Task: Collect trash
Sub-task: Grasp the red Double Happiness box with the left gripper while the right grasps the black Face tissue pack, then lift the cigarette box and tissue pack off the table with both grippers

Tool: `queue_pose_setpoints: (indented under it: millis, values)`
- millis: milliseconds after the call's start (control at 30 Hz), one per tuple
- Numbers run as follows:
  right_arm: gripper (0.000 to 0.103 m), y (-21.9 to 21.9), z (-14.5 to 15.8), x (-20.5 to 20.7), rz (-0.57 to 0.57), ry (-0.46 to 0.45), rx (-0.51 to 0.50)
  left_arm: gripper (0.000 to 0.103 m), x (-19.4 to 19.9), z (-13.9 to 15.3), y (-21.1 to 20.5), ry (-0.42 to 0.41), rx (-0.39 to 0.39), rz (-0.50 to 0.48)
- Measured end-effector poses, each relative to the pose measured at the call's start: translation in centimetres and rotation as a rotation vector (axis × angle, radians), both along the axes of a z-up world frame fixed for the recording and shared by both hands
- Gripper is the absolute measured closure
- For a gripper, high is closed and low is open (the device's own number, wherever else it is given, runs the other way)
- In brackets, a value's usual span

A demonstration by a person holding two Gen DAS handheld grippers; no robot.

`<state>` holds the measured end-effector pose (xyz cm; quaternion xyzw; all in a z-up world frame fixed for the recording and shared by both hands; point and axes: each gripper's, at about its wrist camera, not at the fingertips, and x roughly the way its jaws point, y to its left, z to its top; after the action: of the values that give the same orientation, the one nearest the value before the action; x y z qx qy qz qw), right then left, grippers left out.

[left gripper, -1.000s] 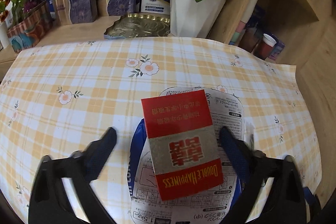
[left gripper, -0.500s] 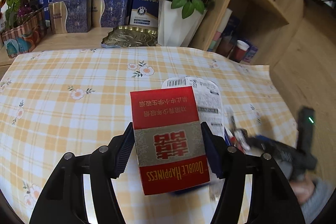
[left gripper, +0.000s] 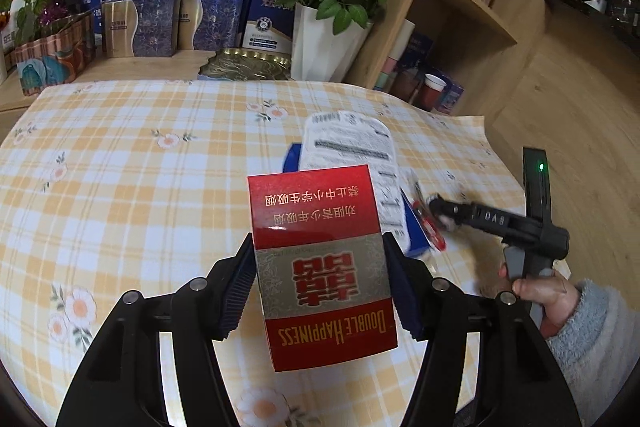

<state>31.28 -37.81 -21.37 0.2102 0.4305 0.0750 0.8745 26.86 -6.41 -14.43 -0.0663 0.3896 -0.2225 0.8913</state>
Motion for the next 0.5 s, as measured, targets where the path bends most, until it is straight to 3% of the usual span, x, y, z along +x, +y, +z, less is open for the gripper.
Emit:
queue_pose_setpoints:
  millis: [500]
  values:
    - [0.039, 3.4, 6.1, -12.0, 0.052, -0.152, -0.083, 0.044, -8.9, 1.1, 2.8, -0.04, 0.029, -0.027]
